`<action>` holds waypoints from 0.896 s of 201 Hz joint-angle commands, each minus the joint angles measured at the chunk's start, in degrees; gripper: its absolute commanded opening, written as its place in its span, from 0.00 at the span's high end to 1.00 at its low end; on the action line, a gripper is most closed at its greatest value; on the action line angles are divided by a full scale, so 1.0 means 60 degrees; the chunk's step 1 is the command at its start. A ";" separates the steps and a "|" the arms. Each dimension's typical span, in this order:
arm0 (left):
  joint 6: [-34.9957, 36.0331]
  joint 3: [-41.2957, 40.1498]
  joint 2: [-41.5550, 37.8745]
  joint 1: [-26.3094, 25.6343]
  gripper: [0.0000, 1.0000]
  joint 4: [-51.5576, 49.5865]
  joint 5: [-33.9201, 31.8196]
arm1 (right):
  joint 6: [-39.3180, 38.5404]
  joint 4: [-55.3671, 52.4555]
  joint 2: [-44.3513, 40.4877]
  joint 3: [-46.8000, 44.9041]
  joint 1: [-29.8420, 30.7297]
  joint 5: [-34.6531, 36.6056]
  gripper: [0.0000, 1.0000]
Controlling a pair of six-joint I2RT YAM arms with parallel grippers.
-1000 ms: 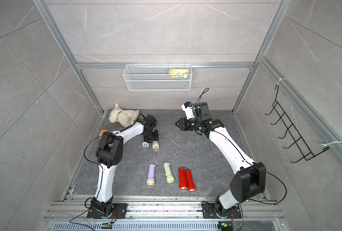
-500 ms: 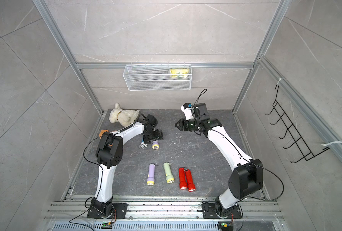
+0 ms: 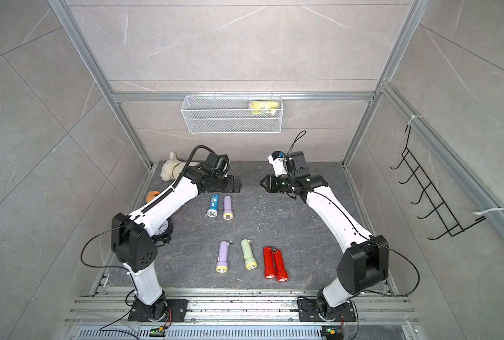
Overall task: Close the plug at the bottom of the flashlight
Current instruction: Place the flashlight at the center of the board.
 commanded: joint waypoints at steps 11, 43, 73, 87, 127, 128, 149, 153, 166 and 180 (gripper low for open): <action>0.2179 -0.1937 -0.2160 -0.0244 0.00 0.3137 -0.0301 | -0.0197 -0.0133 -0.0804 -0.0298 0.0085 0.0599 0.67; 0.1975 -0.5115 -0.4166 0.0082 0.00 0.7257 0.1086 | -0.0240 -0.0314 -0.1094 -0.0389 0.0167 0.1042 0.67; 0.1253 -0.6014 -0.4665 0.0923 0.00 0.7975 0.3142 | -0.0202 -0.0597 -0.1071 -0.0377 0.0230 0.1115 0.67; 0.1603 -0.5155 -0.4512 0.0930 0.00 0.6162 0.3872 | -0.0196 -0.0632 -0.1091 -0.0505 0.0275 0.1175 0.68; 0.1481 -0.4177 -0.4535 0.0905 0.11 0.2292 0.4781 | -0.0227 -0.0559 -0.1119 -0.0774 0.0412 0.1174 0.68; 0.1468 -0.4190 -0.4563 0.0902 0.11 0.2230 0.4779 | -0.0230 -0.0559 -0.1122 -0.0772 0.0419 0.1171 0.68; 0.1135 -0.5081 -0.5444 0.0740 0.10 0.1327 0.4478 | -0.0289 -0.0594 -0.1059 -0.0743 0.0449 0.1127 0.68; 0.1017 -0.5270 -0.5636 0.0703 0.10 0.1189 0.4419 | -0.0305 -0.0623 -0.1040 -0.0718 0.0449 0.1121 0.68; 0.0631 -0.5887 -0.6235 0.0534 0.10 0.0726 0.4322 | -0.0350 -0.0704 -0.0994 -0.0674 0.0500 0.1077 0.68; 0.0016 -0.6554 -0.6784 0.0155 0.19 0.0396 0.3972 | -0.0350 -0.0678 -0.0982 -0.0712 0.0551 0.1031 0.68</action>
